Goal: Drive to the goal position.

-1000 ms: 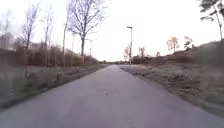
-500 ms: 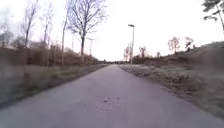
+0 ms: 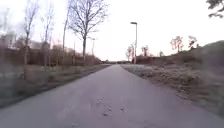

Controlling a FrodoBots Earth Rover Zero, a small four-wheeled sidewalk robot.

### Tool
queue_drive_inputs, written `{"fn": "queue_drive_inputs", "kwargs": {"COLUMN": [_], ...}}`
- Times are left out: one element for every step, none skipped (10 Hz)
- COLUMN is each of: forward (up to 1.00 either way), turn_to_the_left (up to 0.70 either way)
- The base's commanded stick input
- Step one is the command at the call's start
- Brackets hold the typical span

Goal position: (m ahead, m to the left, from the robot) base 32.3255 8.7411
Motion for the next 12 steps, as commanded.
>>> {"fn": "queue_drive_inputs", "kwargs": {"forward": [1.0, 1.0, 1.0, 1.0, 1.0, 1.0, 1.0, 1.0, 1.0, 1.0, 1.0, 1.0], "turn_to_the_left": [0.01, 0.01, 0.01, 0.01, 0.01, 0.01, 0.01, 0.01, 0.01, 0.01, 0.01, 0.01]}}
